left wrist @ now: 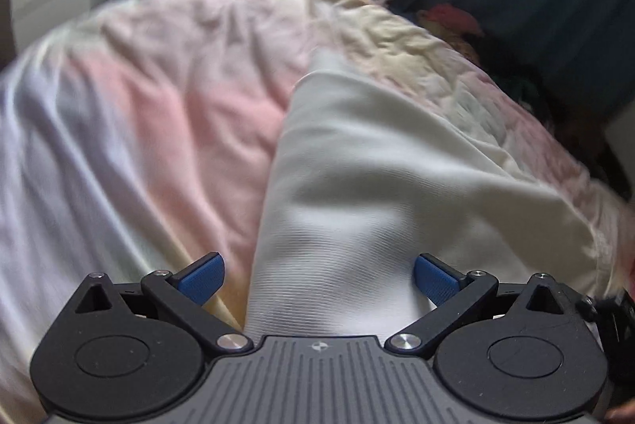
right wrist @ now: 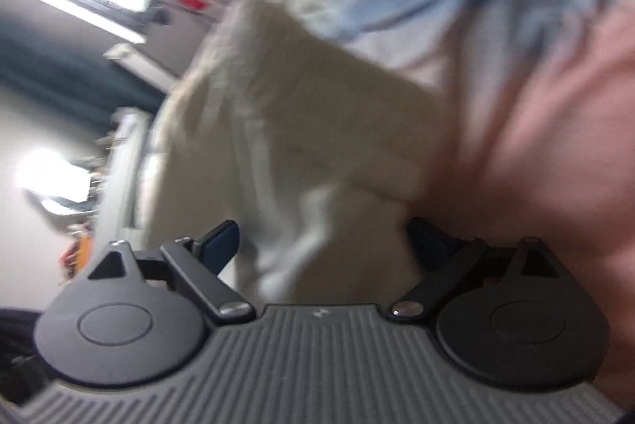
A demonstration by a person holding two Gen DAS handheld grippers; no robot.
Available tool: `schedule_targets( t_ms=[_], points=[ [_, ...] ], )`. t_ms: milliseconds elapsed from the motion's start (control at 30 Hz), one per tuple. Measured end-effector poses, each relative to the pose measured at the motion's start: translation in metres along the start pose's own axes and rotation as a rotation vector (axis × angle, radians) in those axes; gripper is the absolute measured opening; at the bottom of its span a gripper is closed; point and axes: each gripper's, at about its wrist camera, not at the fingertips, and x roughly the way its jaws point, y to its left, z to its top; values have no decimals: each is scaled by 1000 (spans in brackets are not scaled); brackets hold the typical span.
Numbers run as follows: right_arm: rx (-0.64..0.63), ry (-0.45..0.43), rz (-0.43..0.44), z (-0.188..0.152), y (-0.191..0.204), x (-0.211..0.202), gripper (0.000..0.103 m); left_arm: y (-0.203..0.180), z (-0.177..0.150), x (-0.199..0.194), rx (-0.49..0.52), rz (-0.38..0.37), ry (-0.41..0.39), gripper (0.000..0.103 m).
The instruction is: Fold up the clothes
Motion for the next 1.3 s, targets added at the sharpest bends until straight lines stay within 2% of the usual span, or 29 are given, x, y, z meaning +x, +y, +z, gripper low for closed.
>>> schedule_targets(
  t_ms=[100, 167, 200, 267, 300, 367, 433, 500, 533, 700, 733, 800, 867, 1033, 1167, 1300],
  points=[
    [-51, -39, 74, -3, 13, -10, 94, 20, 2, 7, -126, -54, 42, 102],
    [-71, -67, 123, -4, 17, -17, 83, 24, 2, 7, -143, -66, 33, 102],
    [-73, -62, 92, -4, 16, -16, 78, 24, 2, 8, -145, -70, 33, 101],
    [-80, -46, 9, -3, 12, -11, 50, 24, 1, 11, -143, -76, 37, 101],
    [-81, -44, -29, -4, 9, -10, 49, 22, 0, 8, -130, -73, 24, 101],
    [-80, -55, -40, -3, 8, -8, 43, 18, -3, 3, -105, -69, -2, 101],
    [-116, -80, -48, -8, 13, -13, 38, 13, -6, -3, -79, -64, -28, 96],
    [-134, -97, -47, -8, 17, -19, 35, 9, -9, -8, -54, -59, -54, 79],
    [-142, -106, -46, -9, 18, -21, 34, 7, -10, -11, -41, -57, -67, 77],
    [-206, -137, -16, -21, 31, -49, 29, -4, -17, -25, 23, -45, -132, 41],
    [-212, -150, -9, -20, 36, -52, 29, -7, -18, -27, 36, -44, -145, 37],
    [-212, -165, 4, -20, 44, -62, 28, -43, -11, -24, 76, -68, -152, 31],
    [-213, -178, 17, -15, 55, -68, 27, -79, -4, -21, 116, -92, -160, 29],
    [-175, -245, 64, 29, 54, -112, 26, -170, 14, -13, 216, -153, -180, 27],
    [-130, -310, 50, 86, 34, -147, 26, -243, 28, -6, 297, -202, -195, 27],
    [-79, -411, 18, 162, 5, -172, 26, -316, 43, 1, 376, -251, -210, 28]
  ],
)
